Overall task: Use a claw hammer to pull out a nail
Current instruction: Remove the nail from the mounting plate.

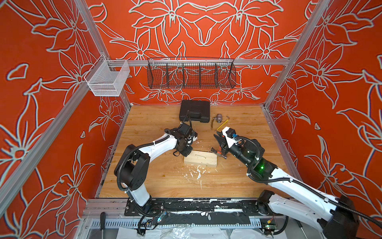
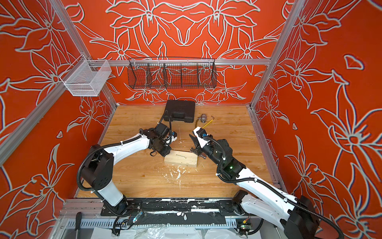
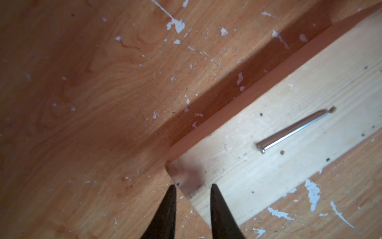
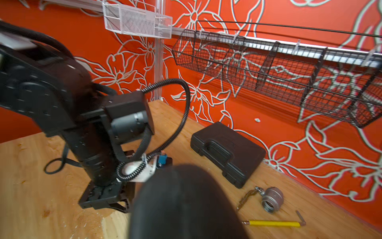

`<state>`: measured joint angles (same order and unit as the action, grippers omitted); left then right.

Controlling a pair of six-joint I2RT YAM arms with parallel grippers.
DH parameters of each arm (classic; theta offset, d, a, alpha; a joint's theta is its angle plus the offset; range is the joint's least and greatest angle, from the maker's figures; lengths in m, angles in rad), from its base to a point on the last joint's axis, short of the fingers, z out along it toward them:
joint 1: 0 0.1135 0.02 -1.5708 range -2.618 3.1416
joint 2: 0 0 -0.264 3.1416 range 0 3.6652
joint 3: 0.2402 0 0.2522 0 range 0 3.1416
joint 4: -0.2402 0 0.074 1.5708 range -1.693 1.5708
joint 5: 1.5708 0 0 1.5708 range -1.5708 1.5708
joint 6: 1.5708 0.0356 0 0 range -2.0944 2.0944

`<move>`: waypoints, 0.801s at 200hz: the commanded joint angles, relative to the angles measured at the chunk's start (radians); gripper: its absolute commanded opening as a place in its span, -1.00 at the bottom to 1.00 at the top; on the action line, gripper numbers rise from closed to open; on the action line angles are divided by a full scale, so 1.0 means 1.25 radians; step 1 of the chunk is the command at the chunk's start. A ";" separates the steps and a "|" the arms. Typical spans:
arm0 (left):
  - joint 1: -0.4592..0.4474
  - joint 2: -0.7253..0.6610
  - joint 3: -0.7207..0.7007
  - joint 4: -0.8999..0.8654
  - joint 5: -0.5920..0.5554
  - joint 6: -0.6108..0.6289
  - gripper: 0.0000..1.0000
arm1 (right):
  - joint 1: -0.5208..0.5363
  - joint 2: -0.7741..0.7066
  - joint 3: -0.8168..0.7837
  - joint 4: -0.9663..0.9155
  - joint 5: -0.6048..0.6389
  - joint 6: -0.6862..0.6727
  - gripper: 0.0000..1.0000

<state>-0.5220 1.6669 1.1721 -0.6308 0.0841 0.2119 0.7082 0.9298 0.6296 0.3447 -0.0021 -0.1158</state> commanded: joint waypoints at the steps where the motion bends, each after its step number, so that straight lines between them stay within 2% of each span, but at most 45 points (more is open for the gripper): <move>1: 0.014 -0.057 0.002 0.022 -0.042 0.004 -0.43 | -0.033 0.001 0.064 -0.071 0.084 -0.009 -1.00; 33: 0.062 -0.114 -0.014 0.056 -0.057 -0.012 -0.41 | -0.098 0.040 0.076 -0.097 0.144 0.057 -1.00; 93: 0.161 -0.171 -0.080 0.114 -0.072 -0.047 -0.39 | -0.139 0.158 0.066 -0.007 0.108 0.094 -1.00; 160: 0.185 -0.149 -0.090 0.133 -0.066 -0.057 -0.39 | -0.218 0.175 0.057 0.016 0.098 0.207 -1.00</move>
<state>-0.2951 1.4673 1.0595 -0.4816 -0.0025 0.1486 0.4660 1.1629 0.6884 0.2600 0.1284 0.0620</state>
